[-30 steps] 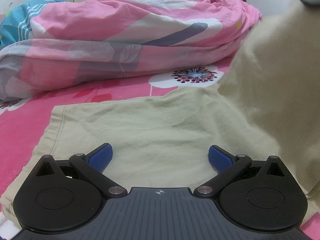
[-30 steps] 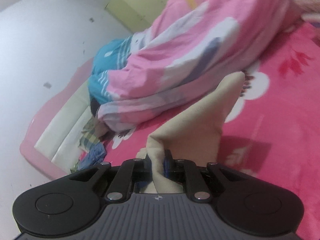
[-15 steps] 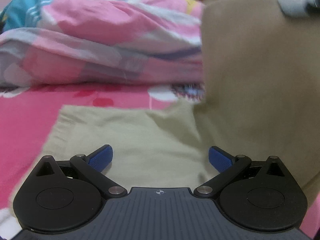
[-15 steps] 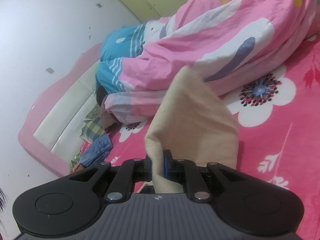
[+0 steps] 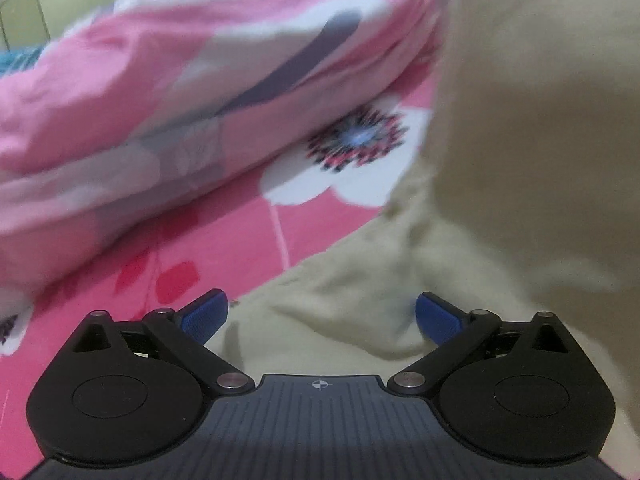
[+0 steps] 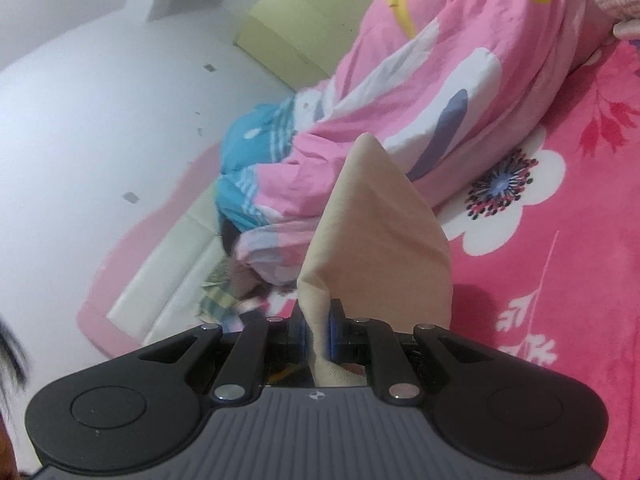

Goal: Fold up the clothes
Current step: 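Lift the pinched trouser end with the right tool and fold it over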

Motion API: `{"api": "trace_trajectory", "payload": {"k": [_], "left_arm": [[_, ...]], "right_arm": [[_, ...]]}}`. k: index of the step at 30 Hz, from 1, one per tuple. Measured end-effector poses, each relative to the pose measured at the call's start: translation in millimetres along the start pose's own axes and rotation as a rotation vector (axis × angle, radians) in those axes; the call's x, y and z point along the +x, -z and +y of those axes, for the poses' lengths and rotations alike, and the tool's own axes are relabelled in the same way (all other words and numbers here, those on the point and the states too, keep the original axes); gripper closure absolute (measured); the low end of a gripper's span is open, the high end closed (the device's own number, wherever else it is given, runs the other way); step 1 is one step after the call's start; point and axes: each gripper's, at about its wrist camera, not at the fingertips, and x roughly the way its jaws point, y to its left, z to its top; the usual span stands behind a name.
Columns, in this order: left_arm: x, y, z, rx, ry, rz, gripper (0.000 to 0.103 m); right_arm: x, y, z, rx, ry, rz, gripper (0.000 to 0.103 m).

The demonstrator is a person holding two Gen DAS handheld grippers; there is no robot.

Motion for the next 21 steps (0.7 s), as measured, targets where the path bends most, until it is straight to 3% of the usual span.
{"api": "trace_trajectory", "payload": {"k": [2, 10, 15, 18, 21], "left_arm": [[11.9, -3.5, 14.3, -0.094, 0.052, 0.054, 0.000], [21.6, -16.2, 36.7, -0.243, 0.040, 0.082, 0.001], [36.3, -18.7, 25.8, -0.230, -0.017, 0.093, 0.000], [17.3, -18.3, 28.7, -0.235, -0.012, 0.064, 0.002], [-12.3, -11.3, 18.2, -0.137, 0.029, 0.015, 0.001]], "right_arm": [[-5.4, 4.3, -6.7, 0.009, -0.033, -0.010, 0.092], [-21.0, 9.2, -43.5, 0.073, -0.105, -0.066, 0.092], [-20.6, 11.1, -55.6, 0.096, -0.108, -0.082, 0.092], [-20.2, 11.4, -60.4, 0.105, -0.118, -0.085, 0.092], [-19.6, 10.8, -64.0, 0.106, -0.129, -0.088, 0.092]]}}
